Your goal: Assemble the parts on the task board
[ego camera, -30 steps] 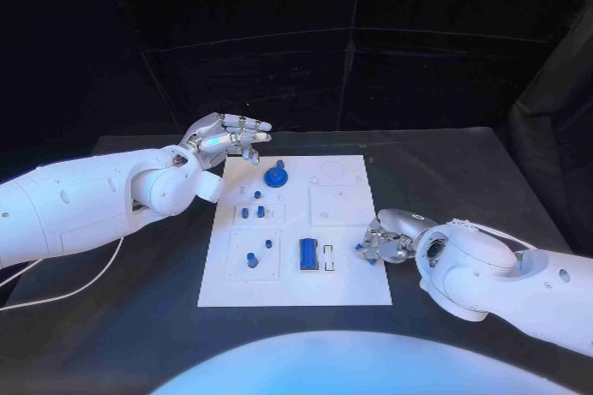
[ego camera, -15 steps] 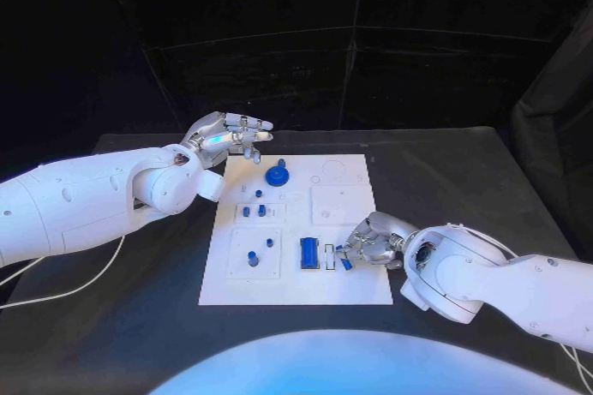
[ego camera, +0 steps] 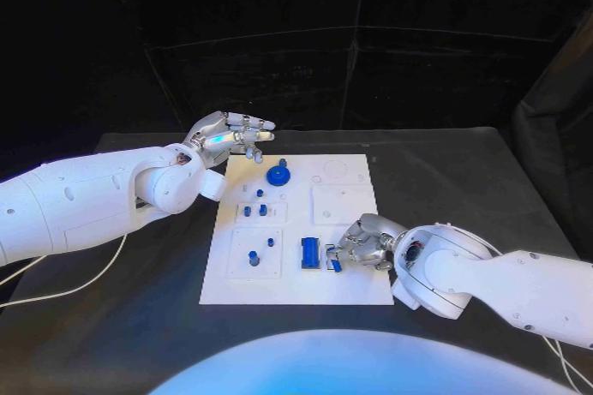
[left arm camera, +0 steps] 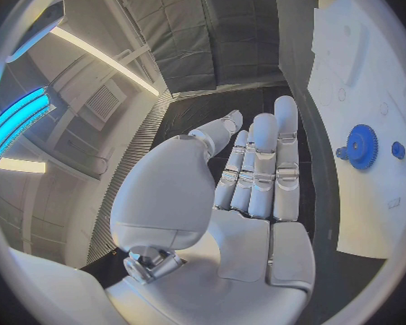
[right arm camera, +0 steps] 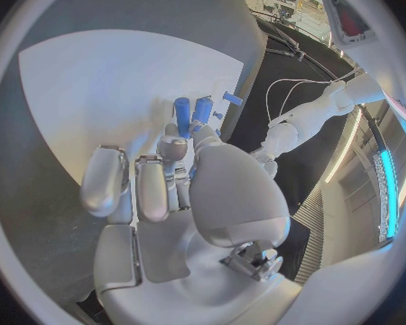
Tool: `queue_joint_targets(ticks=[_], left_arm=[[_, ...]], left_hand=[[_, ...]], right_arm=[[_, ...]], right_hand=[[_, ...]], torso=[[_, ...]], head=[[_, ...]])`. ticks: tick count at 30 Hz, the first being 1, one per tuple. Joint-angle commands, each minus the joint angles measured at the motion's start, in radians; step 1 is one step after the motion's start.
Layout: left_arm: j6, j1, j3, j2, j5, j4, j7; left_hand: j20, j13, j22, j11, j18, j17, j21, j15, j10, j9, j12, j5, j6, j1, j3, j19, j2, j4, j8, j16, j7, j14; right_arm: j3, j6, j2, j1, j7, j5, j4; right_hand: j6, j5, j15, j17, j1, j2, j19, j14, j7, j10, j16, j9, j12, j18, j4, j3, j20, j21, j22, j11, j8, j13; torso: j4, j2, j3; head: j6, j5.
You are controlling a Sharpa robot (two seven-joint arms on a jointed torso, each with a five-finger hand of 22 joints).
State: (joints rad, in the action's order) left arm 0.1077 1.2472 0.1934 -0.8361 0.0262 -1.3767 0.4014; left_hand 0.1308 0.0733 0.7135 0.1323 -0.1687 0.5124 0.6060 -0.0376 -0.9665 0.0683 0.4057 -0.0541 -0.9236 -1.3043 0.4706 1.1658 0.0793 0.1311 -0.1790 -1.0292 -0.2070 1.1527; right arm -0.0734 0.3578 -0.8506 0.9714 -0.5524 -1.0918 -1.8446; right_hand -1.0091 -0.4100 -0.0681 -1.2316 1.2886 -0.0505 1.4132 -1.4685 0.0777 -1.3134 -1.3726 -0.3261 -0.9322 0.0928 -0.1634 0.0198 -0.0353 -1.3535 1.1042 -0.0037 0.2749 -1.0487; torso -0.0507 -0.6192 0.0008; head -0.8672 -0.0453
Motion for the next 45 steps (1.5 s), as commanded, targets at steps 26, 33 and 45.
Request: queue_joint_targets(ticks=[26,33,45], left_arm=[[-0.012,0.002,-0.001,-0.001,-0.004,-0.003,-0.002],[-0.013,0.002,-0.001,-0.001,-0.004,-0.003,-0.003],[-0.015,0.002,-0.001,-0.002,-0.004,-0.003,-0.007]], left_hand=[[0.001,-0.001,-0.001,-0.002,-0.014,-0.001,-0.006,0.0,0.007,-0.001,0.005,0.002,0.006,0.0,-0.007,-0.007,-0.008,0.001,-0.005,0.005,-0.001,-0.006],[0.002,-0.002,-0.002,-0.002,-0.014,-0.003,-0.006,0.0,0.009,-0.001,0.006,0.002,0.007,0.001,-0.009,-0.007,-0.009,0.002,-0.006,0.005,-0.002,-0.007],[0.002,-0.002,-0.002,-0.002,-0.014,-0.003,-0.006,0.0,0.009,-0.001,0.006,0.002,0.007,0.001,-0.009,-0.007,-0.009,0.002,-0.006,0.005,-0.002,-0.007]], right_arm=[[0.0,-0.018,0.022,0.001,-0.038,-0.134,0.016],[0.0,-0.04,0.031,0.001,-0.05,-0.14,0.025],[0.0,-0.03,0.028,0.001,-0.055,-0.169,0.03]], right_hand=[[-0.033,0.021,-0.011,-0.003,-0.036,0.016,0.007,-0.045,-0.008,-0.016,-0.007,-0.005,-0.002,-0.009,-0.019,-0.022,0.007,-0.006,0.005,-0.006,0.006,0.001],[-0.035,0.084,-0.009,-0.001,-0.07,0.039,0.007,-0.044,-0.005,-0.017,-0.006,-0.007,0.005,-0.009,-0.037,-0.012,0.007,-0.005,0.003,-0.004,0.003,0.006],[-0.022,0.217,-0.004,0.013,-0.143,0.07,0.002,-0.04,0.0,0.004,0.005,-0.013,0.049,-0.007,-0.079,0.077,0.002,0.002,-0.006,0.003,-0.004,0.038]], torso=[[-0.0002,0.0,0.0006],[-0.0018,0.0,0.0008],[-0.0022,0.001,0.0016]], head=[[-0.003,-0.004],[-0.004,-0.006],[-0.005,-0.007]])
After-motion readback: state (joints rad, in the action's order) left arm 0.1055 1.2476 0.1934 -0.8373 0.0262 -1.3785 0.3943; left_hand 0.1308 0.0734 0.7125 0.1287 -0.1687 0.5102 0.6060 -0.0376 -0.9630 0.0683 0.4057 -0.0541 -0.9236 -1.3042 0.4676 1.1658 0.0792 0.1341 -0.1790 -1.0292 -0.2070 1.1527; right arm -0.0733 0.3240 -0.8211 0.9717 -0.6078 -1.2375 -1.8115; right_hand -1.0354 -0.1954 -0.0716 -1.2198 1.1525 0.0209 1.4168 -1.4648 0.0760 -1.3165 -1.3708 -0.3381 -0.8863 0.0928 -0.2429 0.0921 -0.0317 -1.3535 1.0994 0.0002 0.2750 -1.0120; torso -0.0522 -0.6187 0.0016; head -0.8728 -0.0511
